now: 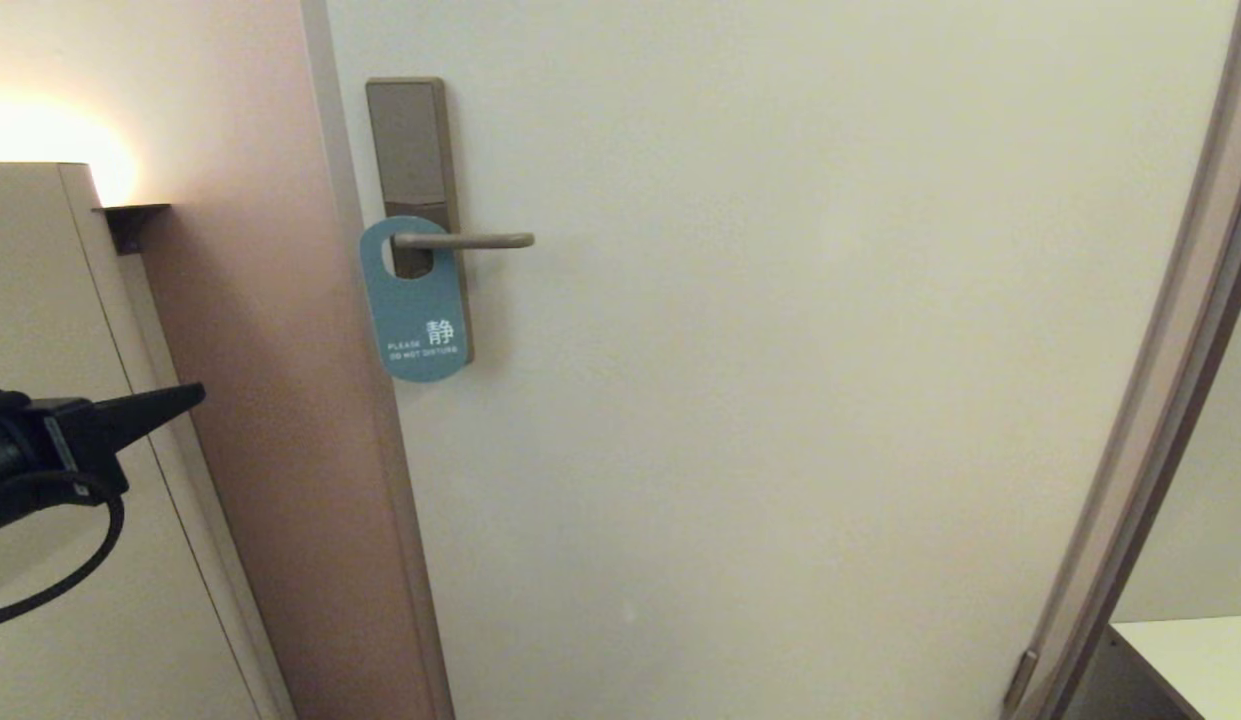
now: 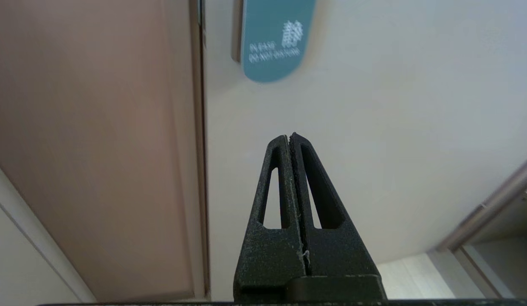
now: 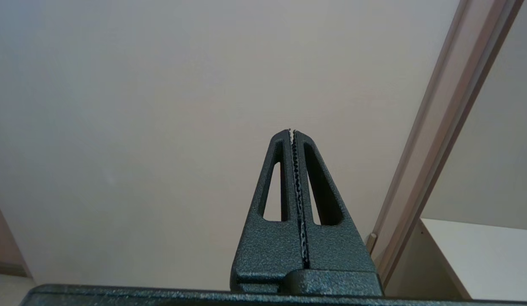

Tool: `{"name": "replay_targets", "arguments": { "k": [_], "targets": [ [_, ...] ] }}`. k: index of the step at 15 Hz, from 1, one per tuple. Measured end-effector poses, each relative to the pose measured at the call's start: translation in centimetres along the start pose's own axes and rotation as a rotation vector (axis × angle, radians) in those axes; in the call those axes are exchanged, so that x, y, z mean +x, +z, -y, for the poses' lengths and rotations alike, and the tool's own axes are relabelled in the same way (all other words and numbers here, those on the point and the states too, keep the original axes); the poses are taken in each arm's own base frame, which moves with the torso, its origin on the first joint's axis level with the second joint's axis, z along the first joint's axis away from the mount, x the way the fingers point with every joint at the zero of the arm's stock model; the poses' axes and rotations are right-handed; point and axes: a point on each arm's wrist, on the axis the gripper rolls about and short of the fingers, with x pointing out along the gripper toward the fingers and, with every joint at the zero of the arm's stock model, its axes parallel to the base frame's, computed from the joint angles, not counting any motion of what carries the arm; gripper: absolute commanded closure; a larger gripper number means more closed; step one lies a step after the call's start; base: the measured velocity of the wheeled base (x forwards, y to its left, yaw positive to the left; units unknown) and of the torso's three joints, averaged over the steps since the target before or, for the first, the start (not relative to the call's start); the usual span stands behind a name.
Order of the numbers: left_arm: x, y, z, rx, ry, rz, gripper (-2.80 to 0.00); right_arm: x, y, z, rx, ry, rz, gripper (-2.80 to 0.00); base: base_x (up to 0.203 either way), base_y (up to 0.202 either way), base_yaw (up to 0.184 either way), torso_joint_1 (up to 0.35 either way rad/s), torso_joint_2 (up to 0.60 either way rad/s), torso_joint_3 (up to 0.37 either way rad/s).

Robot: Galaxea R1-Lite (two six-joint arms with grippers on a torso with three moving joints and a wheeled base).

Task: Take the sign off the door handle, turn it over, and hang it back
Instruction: Take down the sign

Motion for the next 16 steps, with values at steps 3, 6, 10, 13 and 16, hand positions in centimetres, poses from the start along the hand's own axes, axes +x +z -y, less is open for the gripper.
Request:
{"name": "replay_targets", "arguments": {
  "k": [3, 6, 10, 13, 16],
  "targets": [
    [1.9, 0.1, -1.1, 0.015, 0.011, -0.005, 0.00, 0.0, 0.0, 0.0, 0.000, 0.000, 0.000, 0.00, 0.000, 0.000, 0.000, 0.000, 0.00, 0.000],
    [3.5, 0.2, -2.3, 0.003, 0.011, -0.028, -0.62, 0.0, 0.0, 0.0, 0.000, 0.000, 0.000, 0.00, 0.000, 0.000, 0.000, 0.000, 0.00, 0.000],
    [5.6, 0.0, -3.4, 0.009, 0.007, -0.020, -2.80, 0.0, 0.0, 0.0, 0.000, 0.000, 0.000, 0.00, 0.000, 0.000, 0.000, 0.000, 0.00, 0.000],
    [7.1, -0.2, -4.1, 0.007, 0.000, -0.018, -2.80, 0.0, 0.0, 0.0, 0.000, 0.001, 0.000, 0.00, 0.000, 0.000, 0.000, 0.000, 0.00, 0.000],
    [8.8, -0.2, -4.8, 0.007, -0.049, -0.020, -2.80, 0.0, 0.0, 0.0, 0.000, 0.000, 0.000, 0.00, 0.000, 0.000, 0.000, 0.000, 0.00, 0.000]
  ]
}}
